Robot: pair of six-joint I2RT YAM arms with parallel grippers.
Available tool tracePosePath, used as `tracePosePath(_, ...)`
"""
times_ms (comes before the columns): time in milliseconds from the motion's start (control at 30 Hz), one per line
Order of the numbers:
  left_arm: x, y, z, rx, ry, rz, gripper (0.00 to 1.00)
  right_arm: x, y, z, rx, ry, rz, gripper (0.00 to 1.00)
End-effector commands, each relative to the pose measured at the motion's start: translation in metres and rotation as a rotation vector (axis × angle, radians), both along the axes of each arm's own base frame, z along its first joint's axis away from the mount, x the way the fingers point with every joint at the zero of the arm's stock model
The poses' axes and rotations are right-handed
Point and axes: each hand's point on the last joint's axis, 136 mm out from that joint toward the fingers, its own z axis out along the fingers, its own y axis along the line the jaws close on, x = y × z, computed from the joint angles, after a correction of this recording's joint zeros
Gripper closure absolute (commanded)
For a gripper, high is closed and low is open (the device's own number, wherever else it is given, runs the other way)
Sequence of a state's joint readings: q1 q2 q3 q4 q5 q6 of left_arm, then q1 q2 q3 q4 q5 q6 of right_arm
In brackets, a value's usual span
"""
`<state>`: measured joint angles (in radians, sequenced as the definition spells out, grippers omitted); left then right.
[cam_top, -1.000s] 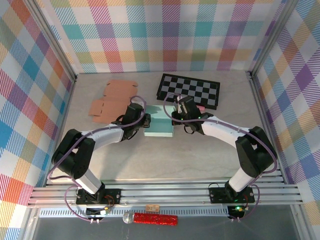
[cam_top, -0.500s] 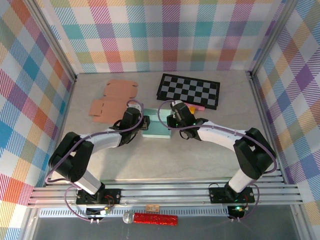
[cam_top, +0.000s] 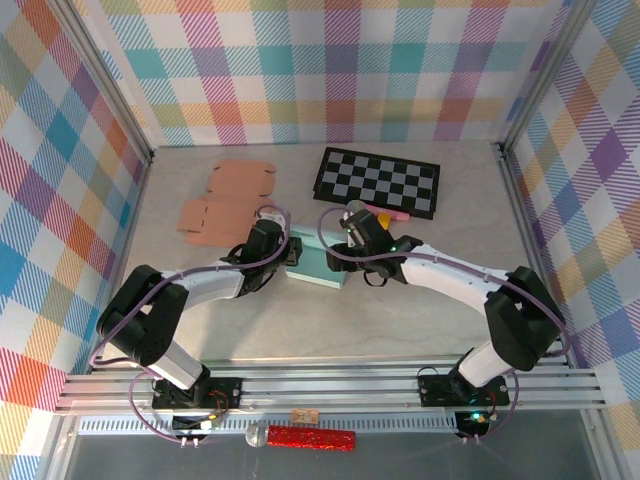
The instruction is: Fold the paper box
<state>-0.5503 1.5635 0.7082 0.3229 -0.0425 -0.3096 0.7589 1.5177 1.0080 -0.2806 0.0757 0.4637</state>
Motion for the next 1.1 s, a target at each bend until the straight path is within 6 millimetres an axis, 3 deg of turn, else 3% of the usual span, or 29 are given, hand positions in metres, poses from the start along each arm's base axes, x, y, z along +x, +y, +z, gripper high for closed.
tracePosePath(0, -0.007, -0.001, 0.001, 0.022, -0.002, -0.031, 0.80, -0.028, 0.004, 0.031, 0.064, 0.095, 0.046, 0.31)
tracePosePath(167, -0.005, -0.002, 0.001, 0.025, -0.003, -0.029, 0.81, -0.050, -0.004, 0.055, 0.100, 0.178, 0.060, 0.13)
tracePosePath(300, -0.003, -0.005, 0.002, 0.024, -0.005, -0.031, 0.81, -0.052, -0.018, 0.066, 0.129, 0.266, 0.003, 0.14)
tracePosePath(467, -0.003, -0.007, 0.004, 0.021, -0.007, -0.037, 0.83, -0.034, -0.040, 0.079, 0.265, 0.400, -0.182, 0.17)
tracePosePath(600, -0.004, -0.008, 0.005, 0.022, -0.004, -0.041, 0.83, -0.024, -0.053, 0.065, 0.376, 0.619, -0.392, 0.20)
tracePosePath(700, -0.006, -0.009, 0.008, 0.017, -0.004, -0.047, 0.82, -0.025, -0.046, 0.052, 0.439, 0.787, -0.492, 0.22)
tracePosePath(800, -0.012, -0.010, 0.018, -0.001, 0.008, -0.057, 0.75, -0.023, -0.043, 0.045, 0.467, 0.876, -0.586, 0.22)
tracePosePath(1067, -0.057, -0.003, 0.059, -0.109, 0.079, -0.061, 0.63, -0.011, -0.033, 0.028, 0.555, 1.021, -0.737, 0.23)
